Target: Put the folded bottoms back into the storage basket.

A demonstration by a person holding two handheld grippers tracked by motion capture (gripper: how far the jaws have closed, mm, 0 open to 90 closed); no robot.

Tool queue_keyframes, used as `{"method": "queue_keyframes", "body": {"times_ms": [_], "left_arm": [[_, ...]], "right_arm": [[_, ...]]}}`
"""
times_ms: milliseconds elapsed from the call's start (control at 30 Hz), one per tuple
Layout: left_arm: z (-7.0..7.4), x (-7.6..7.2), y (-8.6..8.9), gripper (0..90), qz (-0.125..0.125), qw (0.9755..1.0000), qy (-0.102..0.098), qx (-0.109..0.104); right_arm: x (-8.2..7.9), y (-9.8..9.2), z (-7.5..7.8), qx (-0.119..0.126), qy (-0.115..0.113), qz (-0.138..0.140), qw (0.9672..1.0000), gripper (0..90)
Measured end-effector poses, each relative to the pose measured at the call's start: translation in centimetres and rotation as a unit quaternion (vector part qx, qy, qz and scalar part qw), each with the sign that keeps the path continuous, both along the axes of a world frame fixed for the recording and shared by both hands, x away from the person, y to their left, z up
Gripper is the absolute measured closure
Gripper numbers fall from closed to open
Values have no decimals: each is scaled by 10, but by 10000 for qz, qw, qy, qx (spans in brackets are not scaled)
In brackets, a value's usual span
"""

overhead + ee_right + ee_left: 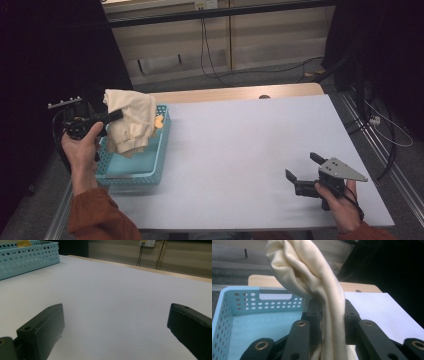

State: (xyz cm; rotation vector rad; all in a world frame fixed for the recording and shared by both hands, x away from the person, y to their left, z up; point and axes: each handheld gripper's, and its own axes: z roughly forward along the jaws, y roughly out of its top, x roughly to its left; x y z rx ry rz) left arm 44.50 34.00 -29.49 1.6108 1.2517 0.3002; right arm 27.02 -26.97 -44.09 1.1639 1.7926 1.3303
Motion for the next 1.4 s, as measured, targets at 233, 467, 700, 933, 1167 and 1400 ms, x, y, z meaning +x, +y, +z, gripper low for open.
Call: {"method": "queue_keyframes", "body": {"times_ms": [233,467,700,933,1167,1400], "left_arm": [[-10,5,2,732,14,9998,180,29],[-18,9,6,732,11,9994,338,-16],[-25,13,5,731,-46,9988,477,-83],[-30,17,4,731,-90,9983,581,-54],[-36,20,1,731,-134,9974,701,-69],[-42,24,-3,730,-200,9961,865,-26]], "right_arm": [[0,0,0,-9,17,8,10000,10],[0,0,0,-16,14,13,10000,10],[0,0,0,-14,14,1,10000,10],[0,0,0,-18,15,18,10000,11],[0,0,0,-14,13,14,10000,11],[0,0,0,-18,12,13,10000,11]]}}
